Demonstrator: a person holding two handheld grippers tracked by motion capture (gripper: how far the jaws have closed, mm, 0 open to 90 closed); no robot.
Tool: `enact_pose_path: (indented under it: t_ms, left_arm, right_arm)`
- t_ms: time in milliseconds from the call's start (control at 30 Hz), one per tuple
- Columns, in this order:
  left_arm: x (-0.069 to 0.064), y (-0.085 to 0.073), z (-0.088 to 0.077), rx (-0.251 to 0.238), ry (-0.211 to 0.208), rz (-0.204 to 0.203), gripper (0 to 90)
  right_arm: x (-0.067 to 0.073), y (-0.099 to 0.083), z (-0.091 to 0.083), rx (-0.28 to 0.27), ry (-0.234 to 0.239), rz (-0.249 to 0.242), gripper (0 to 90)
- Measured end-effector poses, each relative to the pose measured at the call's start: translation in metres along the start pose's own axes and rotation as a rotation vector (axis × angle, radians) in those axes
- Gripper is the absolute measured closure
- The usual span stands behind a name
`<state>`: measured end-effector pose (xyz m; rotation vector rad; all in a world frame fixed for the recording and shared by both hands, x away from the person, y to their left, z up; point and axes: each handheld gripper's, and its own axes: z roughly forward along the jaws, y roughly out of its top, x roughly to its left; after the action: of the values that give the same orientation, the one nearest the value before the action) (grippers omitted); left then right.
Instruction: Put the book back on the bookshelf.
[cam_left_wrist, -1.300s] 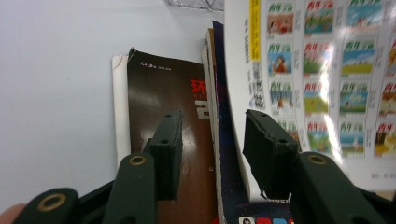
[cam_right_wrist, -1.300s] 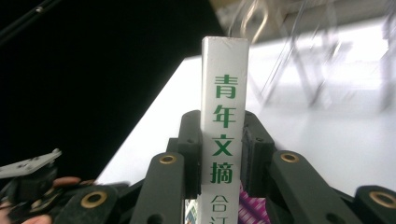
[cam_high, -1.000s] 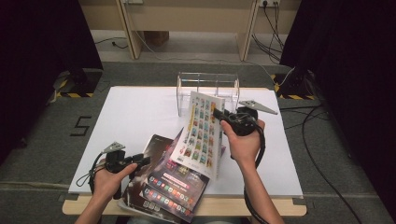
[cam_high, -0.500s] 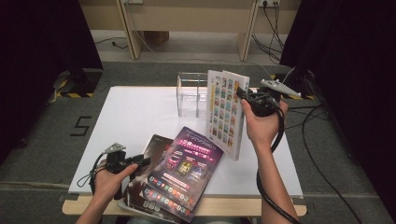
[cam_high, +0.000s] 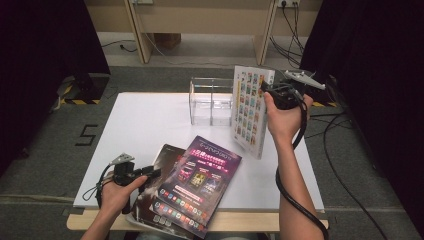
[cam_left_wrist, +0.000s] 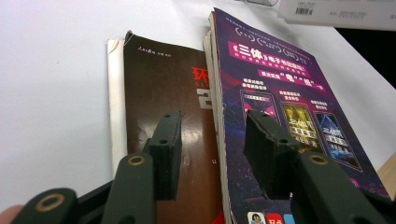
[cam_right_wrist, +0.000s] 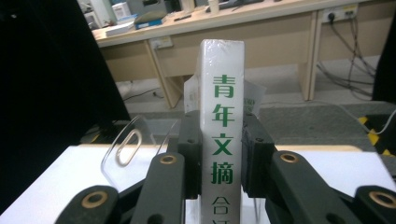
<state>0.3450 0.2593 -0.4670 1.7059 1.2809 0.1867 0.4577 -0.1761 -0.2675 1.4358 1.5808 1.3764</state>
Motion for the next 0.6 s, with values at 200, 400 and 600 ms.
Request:
enact_pose_path:
  t_ms: [200,400,600]
  left_arm:
    - [0.000,0.000,0.000,0.003,-0.002,0.004,55.8]
    - [0.000,0.000,0.000,0.001,0.000,0.005,55.6]
    - [0.001,0.000,0.000,0.005,0.000,0.003,55.7]
  right_arm:
    - [0.000,0.010,0.012,-0.006,-0.042,-0.005,74.3]
    - [0.001,0.013,0.022,-0.007,-0.051,0.001,74.2]
    - [0.003,0.015,0.034,-0.018,-0.073,0.003,74.3]
